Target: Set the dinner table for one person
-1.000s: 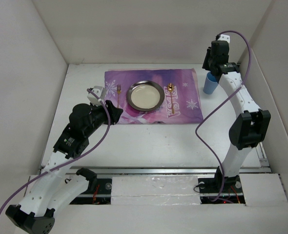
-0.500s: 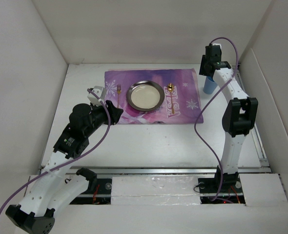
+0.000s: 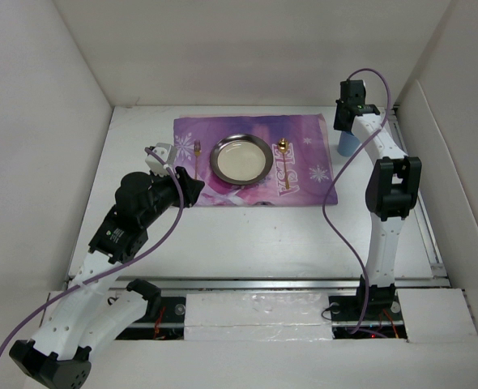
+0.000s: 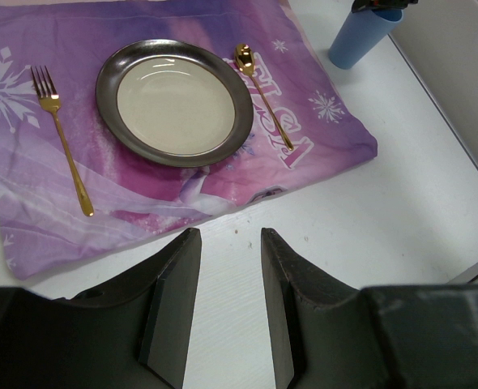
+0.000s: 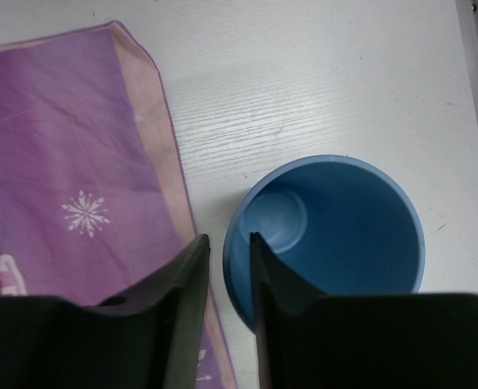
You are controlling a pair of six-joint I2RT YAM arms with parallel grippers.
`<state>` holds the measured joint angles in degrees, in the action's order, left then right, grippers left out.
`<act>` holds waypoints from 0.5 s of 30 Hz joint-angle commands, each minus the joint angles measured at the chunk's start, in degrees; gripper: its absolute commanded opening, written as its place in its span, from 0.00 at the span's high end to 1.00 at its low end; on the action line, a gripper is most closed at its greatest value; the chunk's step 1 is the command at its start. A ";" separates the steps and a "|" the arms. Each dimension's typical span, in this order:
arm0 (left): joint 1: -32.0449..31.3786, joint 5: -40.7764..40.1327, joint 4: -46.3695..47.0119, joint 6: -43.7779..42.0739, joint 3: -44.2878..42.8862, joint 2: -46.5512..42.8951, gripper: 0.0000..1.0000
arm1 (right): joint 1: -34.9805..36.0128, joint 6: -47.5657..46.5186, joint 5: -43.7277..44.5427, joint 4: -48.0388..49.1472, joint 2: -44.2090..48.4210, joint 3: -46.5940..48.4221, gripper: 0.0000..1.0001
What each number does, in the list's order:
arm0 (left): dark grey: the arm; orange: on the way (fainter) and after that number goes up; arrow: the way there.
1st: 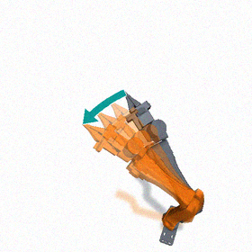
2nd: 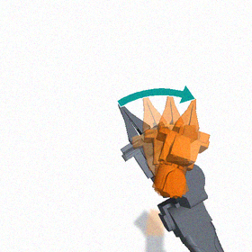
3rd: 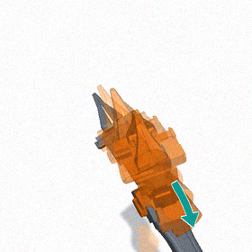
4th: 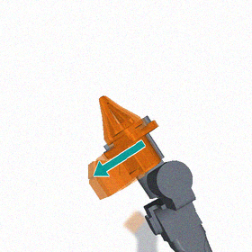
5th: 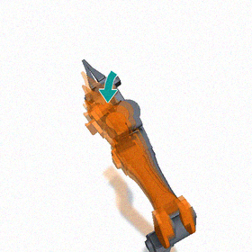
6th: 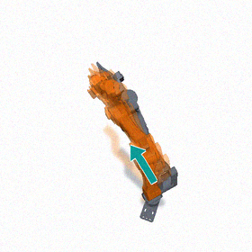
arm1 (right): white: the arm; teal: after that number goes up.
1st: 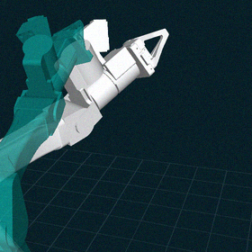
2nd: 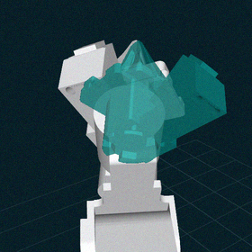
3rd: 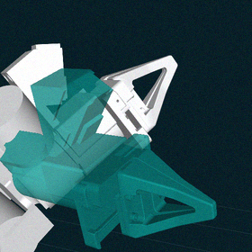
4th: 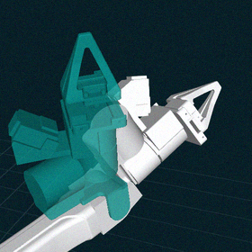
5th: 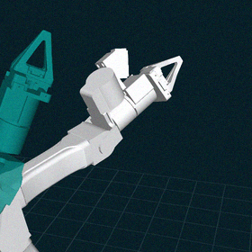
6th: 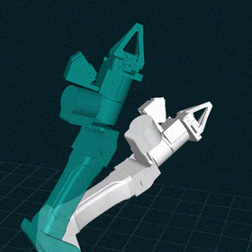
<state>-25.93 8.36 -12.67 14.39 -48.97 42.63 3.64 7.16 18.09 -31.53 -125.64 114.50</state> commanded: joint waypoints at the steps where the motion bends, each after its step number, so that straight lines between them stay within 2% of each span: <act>1: -0.26 -0.36 2.03 -0.68 -0.42 0.08 0.67 | -1.35 -0.74 -0.59 0.94 0.05 3.01 0.76; 3: -0.26 -0.36 2.03 -0.68 -0.51 0.17 0.67 | -1.35 -0.83 -0.07 0.85 0.05 3.71 0.95; 4: -0.26 -0.36 1.94 -0.68 -0.51 0.26 0.67 | -1.35 -0.57 1.58 0.68 0.74 3.80 1.00; 6: -0.26 -0.45 2.03 -0.77 -0.51 0.26 0.67 | -0.83 -0.91 4.23 3.46 3.55 2.58 1.00; 7: -0.26 -0.28 2.03 -0.68 -0.60 0.52 0.67 | 0.04 -2.48 6.24 6.97 9.13 -1.52 1.00; 9: -0.26 -0.19 2.03 -0.77 -0.60 0.70 0.67 | 0.84 -3.55 6.17 7.79 10.32 -1.65 1.00; 11: -0.26 0.16 2.03 -0.77 -0.78 0.96 0.67 | 1.45 -4.52 4.07 6.31 11.30 2.03 1.00; 15: -0.26 -0.01 1.94 -0.77 -0.78 1.05 0.67 | 4.09 -6.01 2.13 0.16 7.61 11.44 1.00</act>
<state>-25.93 8.29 -12.69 14.33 -48.97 43.94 5.06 3.92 20.80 -31.79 -120.25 119.63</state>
